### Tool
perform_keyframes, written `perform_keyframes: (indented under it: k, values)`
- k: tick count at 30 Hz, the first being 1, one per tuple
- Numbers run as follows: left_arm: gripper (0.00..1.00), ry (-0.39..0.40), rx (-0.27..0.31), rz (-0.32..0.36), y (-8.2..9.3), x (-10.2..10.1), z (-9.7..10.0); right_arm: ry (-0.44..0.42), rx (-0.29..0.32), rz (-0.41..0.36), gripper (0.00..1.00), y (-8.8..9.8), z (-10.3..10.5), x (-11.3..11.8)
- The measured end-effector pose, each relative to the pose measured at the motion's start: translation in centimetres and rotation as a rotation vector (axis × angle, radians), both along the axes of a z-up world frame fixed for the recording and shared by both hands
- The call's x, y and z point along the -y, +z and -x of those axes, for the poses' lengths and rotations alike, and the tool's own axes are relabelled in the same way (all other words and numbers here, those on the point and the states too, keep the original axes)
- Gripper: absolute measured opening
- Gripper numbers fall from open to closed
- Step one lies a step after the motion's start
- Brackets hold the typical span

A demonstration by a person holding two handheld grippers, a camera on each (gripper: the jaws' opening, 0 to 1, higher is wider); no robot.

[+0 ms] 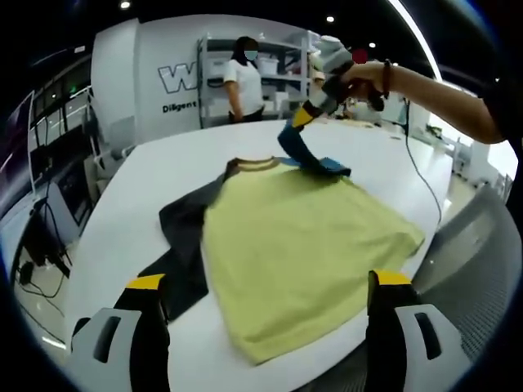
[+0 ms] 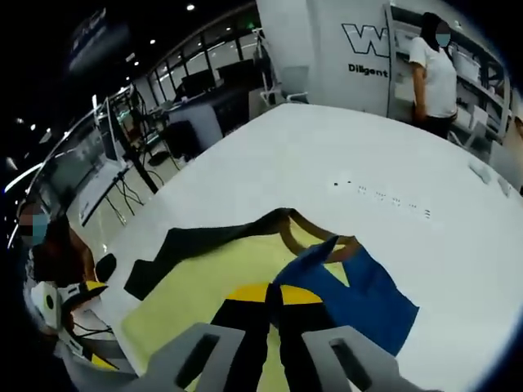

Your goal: Fold the garment on the visible template until the final outline fits inside the template.

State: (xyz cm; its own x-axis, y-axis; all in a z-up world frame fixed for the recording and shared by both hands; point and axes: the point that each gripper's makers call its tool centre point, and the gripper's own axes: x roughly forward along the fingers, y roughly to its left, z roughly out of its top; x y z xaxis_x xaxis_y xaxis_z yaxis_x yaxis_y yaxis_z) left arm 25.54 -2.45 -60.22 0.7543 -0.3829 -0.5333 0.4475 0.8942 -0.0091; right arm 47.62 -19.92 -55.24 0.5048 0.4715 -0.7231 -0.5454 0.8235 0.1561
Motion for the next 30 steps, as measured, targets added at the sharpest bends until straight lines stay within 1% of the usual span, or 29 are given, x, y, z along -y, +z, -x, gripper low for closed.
perform_keyframes:
  k: [6,12,15,18,22,25,30]
  values:
    - [0.99,-0.008,-0.003,-0.005,-0.1,0.1,0.0,0.033,0.027,-0.002,0.00,0.7,0.0,-2.6]
    - [0.98,-0.009,0.007,-0.007,0.0,0.0,-0.1,0.073,0.036,0.012,0.00,0.6,0.5,-4.9]
    - [0.98,-0.003,0.011,-0.007,0.1,-0.1,-0.1,0.102,0.035,0.020,0.00,0.1,1.0,-6.0]
    - [0.97,0.000,0.010,-0.009,0.0,-0.2,-0.2,0.120,0.031,0.030,0.00,-0.8,1.4,-7.1]
    - [0.97,0.001,0.011,-0.009,0.0,-0.2,-0.2,0.166,0.039,0.077,0.00,-2.1,2.1,-8.0]
    - [0.97,0.002,0.013,-0.006,0.1,-0.2,-0.2,0.184,0.040,0.096,0.00,-3.0,2.4,-8.5]
    - [0.97,0.002,0.012,-0.006,0.0,-0.2,-0.2,0.204,0.022,0.089,0.00,-4.4,2.9,-9.4]
